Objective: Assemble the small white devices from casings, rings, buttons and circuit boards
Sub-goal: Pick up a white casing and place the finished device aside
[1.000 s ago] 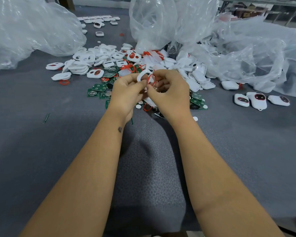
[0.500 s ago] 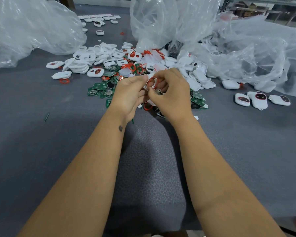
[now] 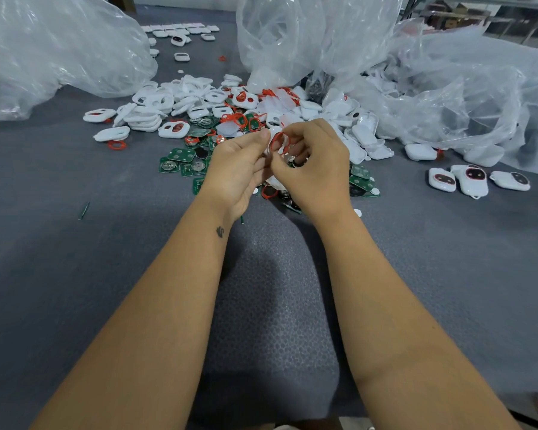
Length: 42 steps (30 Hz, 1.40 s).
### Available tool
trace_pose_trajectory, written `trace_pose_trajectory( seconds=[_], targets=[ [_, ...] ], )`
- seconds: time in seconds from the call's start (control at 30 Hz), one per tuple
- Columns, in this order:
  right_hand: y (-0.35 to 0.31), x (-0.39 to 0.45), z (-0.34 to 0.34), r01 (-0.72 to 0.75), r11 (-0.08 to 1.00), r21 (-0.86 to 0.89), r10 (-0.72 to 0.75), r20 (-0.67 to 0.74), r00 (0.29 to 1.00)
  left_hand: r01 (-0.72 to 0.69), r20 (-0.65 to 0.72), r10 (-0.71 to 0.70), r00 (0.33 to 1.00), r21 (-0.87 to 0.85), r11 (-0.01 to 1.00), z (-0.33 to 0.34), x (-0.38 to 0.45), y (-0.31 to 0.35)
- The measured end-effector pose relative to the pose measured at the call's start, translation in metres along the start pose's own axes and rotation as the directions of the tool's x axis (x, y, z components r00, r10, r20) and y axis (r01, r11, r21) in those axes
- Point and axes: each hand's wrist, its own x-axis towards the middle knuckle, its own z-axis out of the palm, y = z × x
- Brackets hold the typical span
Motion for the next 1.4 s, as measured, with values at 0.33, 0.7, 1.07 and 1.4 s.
trace_pose_trajectory(
  seconds=[0.33,0.7,1.07,1.4],
  targets=[
    [-0.002,-0.001,-0.001,-0.007,1.0,0.013,0.006,0.019,1.0,0.009,-0.063,-0.013,0.998,-0.063,0.998,-0.001,0.006,-0.005],
    [-0.005,0.002,-0.002,-0.158,0.962,0.222,0.159,0.015,0.987,0.092,0.022,-0.089,0.996,-0.153,0.984,-0.006,0.004,-0.003],
    [-0.005,0.001,-0.005,-0.306,0.897,0.319,0.257,0.187,0.948,0.114,-0.047,-0.122,0.991,-0.155,0.981,-0.011,0.007,-0.001],
    [-0.005,-0.001,-0.001,-0.249,0.928,0.277,0.233,0.09,0.968,0.12,-0.027,-0.127,0.992,-0.18,0.976,-0.011,0.009,-0.001]
  ],
)
